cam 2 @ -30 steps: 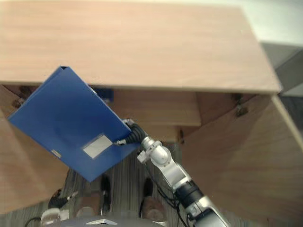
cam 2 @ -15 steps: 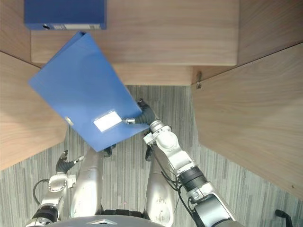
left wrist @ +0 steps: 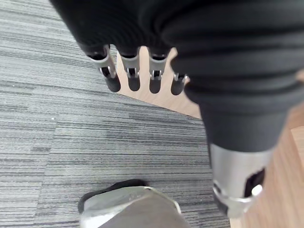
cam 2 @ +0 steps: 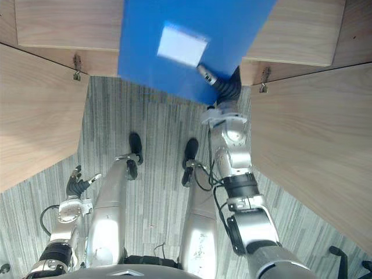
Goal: Walk over to the cabinet, pick up the folder, carry it to the office cabinet, place the folder inside the office cabinet, then close the office cabinet door
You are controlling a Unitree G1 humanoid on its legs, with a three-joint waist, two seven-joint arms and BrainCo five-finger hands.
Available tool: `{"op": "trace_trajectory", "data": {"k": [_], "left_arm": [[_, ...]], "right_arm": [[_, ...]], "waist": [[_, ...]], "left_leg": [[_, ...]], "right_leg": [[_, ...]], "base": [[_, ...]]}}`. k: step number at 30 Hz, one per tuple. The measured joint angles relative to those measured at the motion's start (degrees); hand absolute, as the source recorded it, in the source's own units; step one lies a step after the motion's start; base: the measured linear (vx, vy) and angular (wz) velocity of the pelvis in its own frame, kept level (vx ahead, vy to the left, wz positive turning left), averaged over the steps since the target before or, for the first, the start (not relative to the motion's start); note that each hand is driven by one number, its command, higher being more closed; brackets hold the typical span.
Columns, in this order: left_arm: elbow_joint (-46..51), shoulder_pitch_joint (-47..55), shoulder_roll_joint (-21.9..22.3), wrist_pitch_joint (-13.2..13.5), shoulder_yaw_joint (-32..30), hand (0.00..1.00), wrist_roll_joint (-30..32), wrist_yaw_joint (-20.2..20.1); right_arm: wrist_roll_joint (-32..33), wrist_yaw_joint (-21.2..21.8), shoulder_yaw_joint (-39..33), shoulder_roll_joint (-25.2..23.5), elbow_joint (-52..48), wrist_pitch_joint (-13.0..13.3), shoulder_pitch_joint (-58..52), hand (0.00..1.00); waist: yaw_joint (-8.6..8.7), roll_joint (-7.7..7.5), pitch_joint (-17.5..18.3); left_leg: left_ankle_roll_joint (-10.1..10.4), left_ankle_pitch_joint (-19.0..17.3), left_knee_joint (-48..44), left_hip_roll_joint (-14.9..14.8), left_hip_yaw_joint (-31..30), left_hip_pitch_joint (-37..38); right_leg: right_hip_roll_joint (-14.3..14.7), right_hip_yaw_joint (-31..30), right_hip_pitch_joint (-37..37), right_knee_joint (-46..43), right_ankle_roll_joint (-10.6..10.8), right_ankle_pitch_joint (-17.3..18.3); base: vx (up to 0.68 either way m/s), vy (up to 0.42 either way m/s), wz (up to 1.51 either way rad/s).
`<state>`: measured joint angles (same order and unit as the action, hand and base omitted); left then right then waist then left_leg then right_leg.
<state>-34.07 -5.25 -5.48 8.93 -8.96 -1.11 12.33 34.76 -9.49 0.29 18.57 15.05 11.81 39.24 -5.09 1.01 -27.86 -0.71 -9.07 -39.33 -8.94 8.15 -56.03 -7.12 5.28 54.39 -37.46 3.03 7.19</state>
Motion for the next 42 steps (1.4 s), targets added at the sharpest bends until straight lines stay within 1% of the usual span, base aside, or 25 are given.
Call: {"op": "trace_trajectory", "data": {"k": [7,11,13,16,18,20,23,24,26,27,29,32,39,42], "left_arm": [[1.81,-1.23,1.62,0.23,-0.02,0.0,-1.57,0.68],[1.78,-2.18,2.78,0.19,0.09,0.0,-2.68,1.91],[1.76,-2.35,4.01,0.13,0.2,0.0,-3.19,2.46],[1.74,-2.49,4.21,-0.32,0.26,0.0,-3.25,3.34],[1.77,-2.6,4.44,-0.36,0.34,0.0,-3.25,4.06],[1.8,-2.87,4.58,-0.52,0.56,0.0,-3.24,5.16],[1.82,-3.14,5.11,-1.08,0.67,0.0,-3.23,6.27],[1.83,-3.16,5.44,-1.19,0.66,0.0,-3.23,6.64],[1.84,-3.28,5.68,-1.57,0.69,0.0,-3.22,7.32],[1.84,-3.37,6.1,-1.66,0.72,0.0,-3.22,7.51],[1.81,-3.39,6.51,-1.7,0.75,0.0,-3.22,7.75],[1.81,-3.4,7.02,-1.92,1.66,0.0,-3.22,8.46],[0.92,-3.82,8.88,-2.27,2.48,0.0,-3.24,8.72],[0.73,-3.82,8.87,-2.42,2.5,0.0,-3.24,8.77]], "right_arm": [[9.14,-3.32,-1.88,-0.09,10.26,-0.91,9.33,1.0],[13.46,-5.78,-4.78,-2.45,11.53,-0.52,12.94,1.0],[15.7,-7.69,-6.43,-4.4,12.49,0.8,14.08,1.0],[17.83,-10.14,-8.73,-6.34,12.91,1.98,15.8,1.0],[18.74,-11.84,-10.51,-7.19,13.01,2.42,16.75,1.0],[19.72,-14.65,-12.25,-8.11,13.01,3.07,18.15,1.0],[20.9,-16.82,-14.83,-9.75,12.99,3.92,19.72,1.0],[21.54,-17.56,-15.37,-10.17,12.94,4.83,20.03,1.0],[22.2,-18.65,-16.56,-10.94,12.86,5.77,20.5,1.0],[22.33,-19.62,-17.15,-11.17,12.79,6.48,20.74,0.0],[22.85,-20.15,-17.42,-11.31,12.87,6.64,20.69,0.0],[23.66,-22.08,-17.65,-11.32,12.97,6.6,20.7,0.0],[23.85,-22.39,-18.79,-11.19,13.83,6.52,20.69,0.0],[23.73,-22.45,-18.73,-11.1,14.3,6.51,20.71,0.0]], "waist": [[0.19,0.03,0.03],[0.62,0.06,0.11],[0.89,0.06,0.44],[1.1,0.12,0.51],[0.72,0.12,0.51],[0.62,0.14,0.52],[0.54,0.3,0.62],[0.47,0.43,0.69],[0.43,0.59,0.82],[0.39,0.82,1.17],[0.23,0.86,1.86],[0.15,0.95,2.67],[0.22,1.26,3.25],[0.28,1.37,4.33]], "left_leg": [[-0.04,0.56,1.59,0.54,0.16,-0.18],[-0.03,0.89,2.24,0.75,0.09,-0.18],[-0.03,1.53,3.14,1.12,-0.1,-0.16],[0.1,2.71,4.61,1.6,-0.46,-0.16],[0.28,3.37,5.48,1.72,-0.54,-0.1],[0.62,4.39,7.07,2.05,-0.52,0.08],[0.68,5.42,8.53,2.15,-0.6,0.16],[0.46,5.92,8.87,2.16,-0.68,0.16],[0.4,6.41,9.47,2.3,-0.82,0.23],[0.49,6.81,10.09,2.45,-0.99,0.27],[0.5,7.22,10.75,2.52,-1.05,0.37],[0.73,7.68,11.67,2.63,-1.14,0.54],[1.19,9.17,14.62,2.95,-1.86,3.26],[1.25,9.2,14.97,2.96,-1.91,3.27]], "right_leg": [[-0.44,0.24,0.33,1.0,0.01,-0.08],[-0.58,0.43,0.25,1.57,-0.02,-0.25],[-0.77,0.69,0.19,2.11,-0.04,-0.52],[-1.14,1.42,0.19,2.64,-0.39,-0.97],[-1.19,1.67,0.23,2.91,-0.67,-1.26],[-1.44,2.06,0.3,3.37,-0.83,-1.62],[-1.49,2.65,0.3,4.07,-1.15,-2.04],[-1.5,2.89,0.29,4.2,-1.18,-2.14],[-1.59,3.1,0.29,4.28,-1.22,-2.16],[-1.68,3.32,0.29,4.5,-1.3,-2.24],[-1.68,3.47,0.28,4.9,-1.39,-2.39],[-1.69,3.62,0.24,5.32,-1.46,-2.49],[-1.67,4.78,-2.34,7.11,-1.67,-2.64],[-1.64,4.89,-2.4,7.41,-1.68,-2.65]], "base": [[0.04,-0.003,0.02],[0.04,-0.005,0.03],[0.02,-0.004,0.09],[0.0,-0.015,0.12],[-0.01,-0.022,0.12],[-0.01,-0.019,0.13],[0.0,-0.021,0.09],[0.01,-0.014,0.07],[0.02,-0.016,0.09],[0.02,-0.016,0.1],[0.01,-0.005,0.03],[0.01,-0.008,0.03],[0.03,-0.015,0.06],[0.02,-0.009,0.01]]}}
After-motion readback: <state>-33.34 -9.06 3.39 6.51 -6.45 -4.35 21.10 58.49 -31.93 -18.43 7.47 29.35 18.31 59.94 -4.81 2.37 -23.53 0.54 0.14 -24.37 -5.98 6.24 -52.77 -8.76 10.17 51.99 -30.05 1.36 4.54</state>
